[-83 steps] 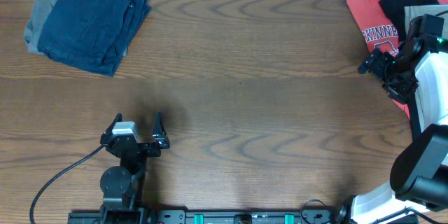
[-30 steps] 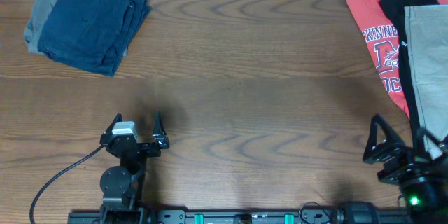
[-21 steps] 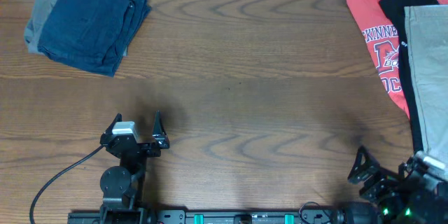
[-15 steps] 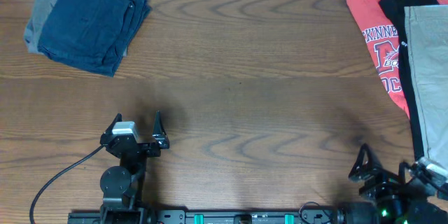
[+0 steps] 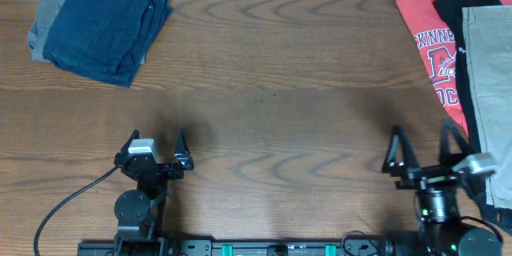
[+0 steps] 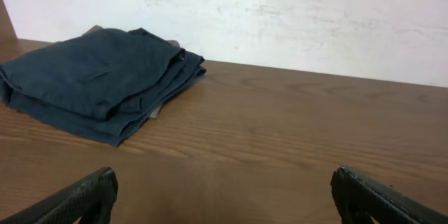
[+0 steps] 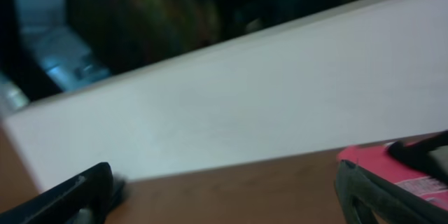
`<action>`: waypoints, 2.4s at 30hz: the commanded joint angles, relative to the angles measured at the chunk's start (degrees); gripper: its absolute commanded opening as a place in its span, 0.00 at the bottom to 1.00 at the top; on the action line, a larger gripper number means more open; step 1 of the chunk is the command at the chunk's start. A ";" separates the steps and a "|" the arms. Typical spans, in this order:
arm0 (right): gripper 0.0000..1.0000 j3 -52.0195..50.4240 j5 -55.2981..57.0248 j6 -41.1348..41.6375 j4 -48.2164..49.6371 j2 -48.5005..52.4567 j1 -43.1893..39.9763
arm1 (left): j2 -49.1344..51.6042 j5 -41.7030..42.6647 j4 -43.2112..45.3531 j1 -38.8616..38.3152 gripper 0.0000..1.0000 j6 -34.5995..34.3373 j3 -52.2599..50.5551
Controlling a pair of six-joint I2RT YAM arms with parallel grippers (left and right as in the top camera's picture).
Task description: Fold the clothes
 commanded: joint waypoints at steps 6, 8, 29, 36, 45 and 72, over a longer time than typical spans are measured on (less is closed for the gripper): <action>0.99 -4.44 -4.26 2.38 3.50 -1.03 0.52 | -0.35 -1.70 -2.05 0.24 0.98 0.74 -1.14; 0.99 -6.34 -1.64 2.36 7.08 -1.03 0.55 | -0.35 -1.70 -2.05 0.24 0.98 0.74 -1.14; 0.99 -20.52 11.72 2.08 14.99 -1.07 3.21 | -0.35 -1.70 -2.05 0.24 0.98 0.74 -1.14; 0.99 -20.52 14.29 -2.75 3.54 -1.07 3.17 | -0.35 -1.70 -2.05 0.24 0.98 0.74 -1.14; 0.99 -20.52 11.72 -15.10 3.23 -1.07 3.15 | -0.35 -1.70 -2.05 0.24 0.98 0.74 -1.14; 0.99 -20.52 10.91 -19.30 3.26 -1.07 2.19 | -0.35 -1.70 -2.08 0.24 0.98 0.74 -1.14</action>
